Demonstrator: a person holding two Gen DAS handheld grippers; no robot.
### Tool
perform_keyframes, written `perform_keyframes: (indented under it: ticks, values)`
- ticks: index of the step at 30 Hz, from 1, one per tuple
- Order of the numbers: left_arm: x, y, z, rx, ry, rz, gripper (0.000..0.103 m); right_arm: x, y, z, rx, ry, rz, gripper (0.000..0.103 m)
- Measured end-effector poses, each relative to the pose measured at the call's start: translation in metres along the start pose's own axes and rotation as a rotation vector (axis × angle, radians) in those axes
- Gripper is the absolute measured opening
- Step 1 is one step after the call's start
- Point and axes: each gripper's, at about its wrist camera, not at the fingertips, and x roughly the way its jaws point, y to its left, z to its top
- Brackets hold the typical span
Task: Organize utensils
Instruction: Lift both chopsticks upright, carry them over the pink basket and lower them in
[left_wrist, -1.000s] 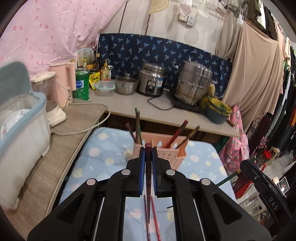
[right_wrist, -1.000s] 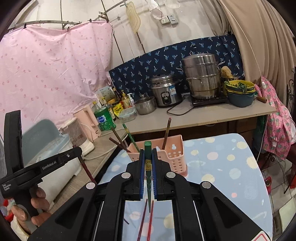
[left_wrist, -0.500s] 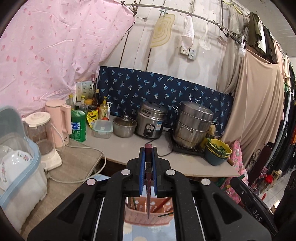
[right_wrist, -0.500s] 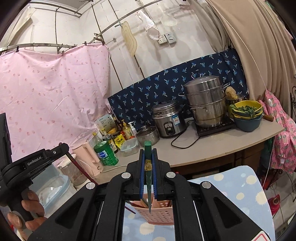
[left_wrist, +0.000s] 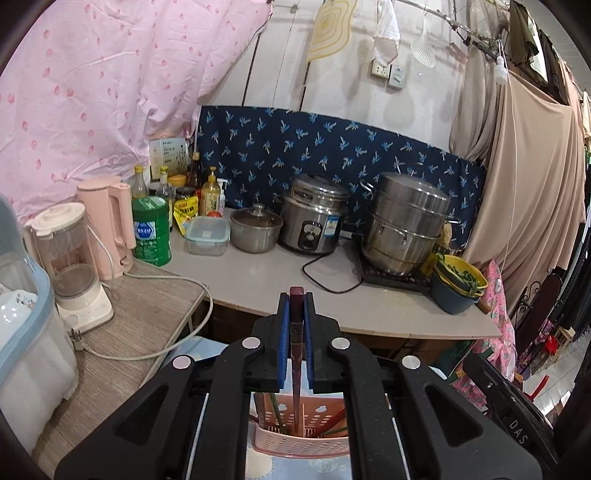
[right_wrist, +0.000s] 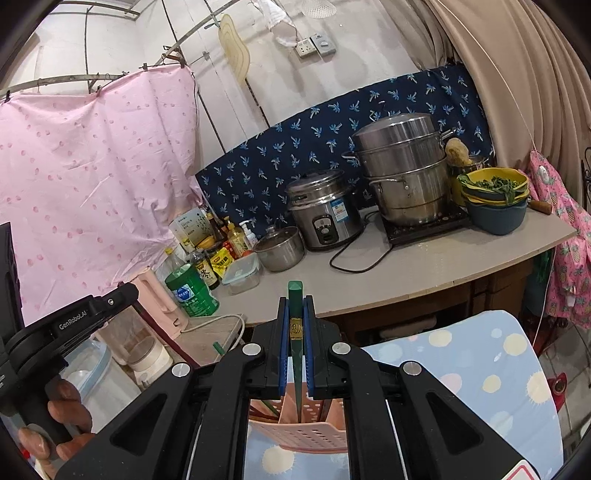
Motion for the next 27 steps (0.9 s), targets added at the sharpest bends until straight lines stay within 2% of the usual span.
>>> perform_keyframes:
  ticks: [11, 14, 17, 19, 21, 27]
  values:
    - [0.029, 0.003, -0.031, 0.007, 0.07, 0.01, 0.008, 0.03, -0.012, -0.025, 0.001, 0.084, -0.024, 0.007]
    - [0.028, 0.005, -0.035, 0.008, 0.068, 0.01, 0.008, 0.029, -0.013, -0.027, 0.007, 0.081, -0.029, 0.011]
    - [0.026, 0.006, -0.038, 0.007, 0.073, 0.01, 0.018, 0.025, -0.013, -0.027, 0.006, 0.08, -0.031, 0.012]
    - [0.022, 0.007, -0.04, 0.002, 0.067, 0.015, 0.031, 0.022, -0.013, -0.026, 0.007, 0.077, -0.031, 0.012]
    - [0.017, 0.009, -0.041, 0.002, 0.058, 0.018, 0.038, 0.017, -0.012, -0.026, 0.007, 0.071, -0.029, 0.012]
    - [0.002, 0.011, -0.053, 0.016, 0.07, 0.029, 0.04, -0.002, -0.009, -0.031, 0.01, 0.063, -0.018, 0.017]
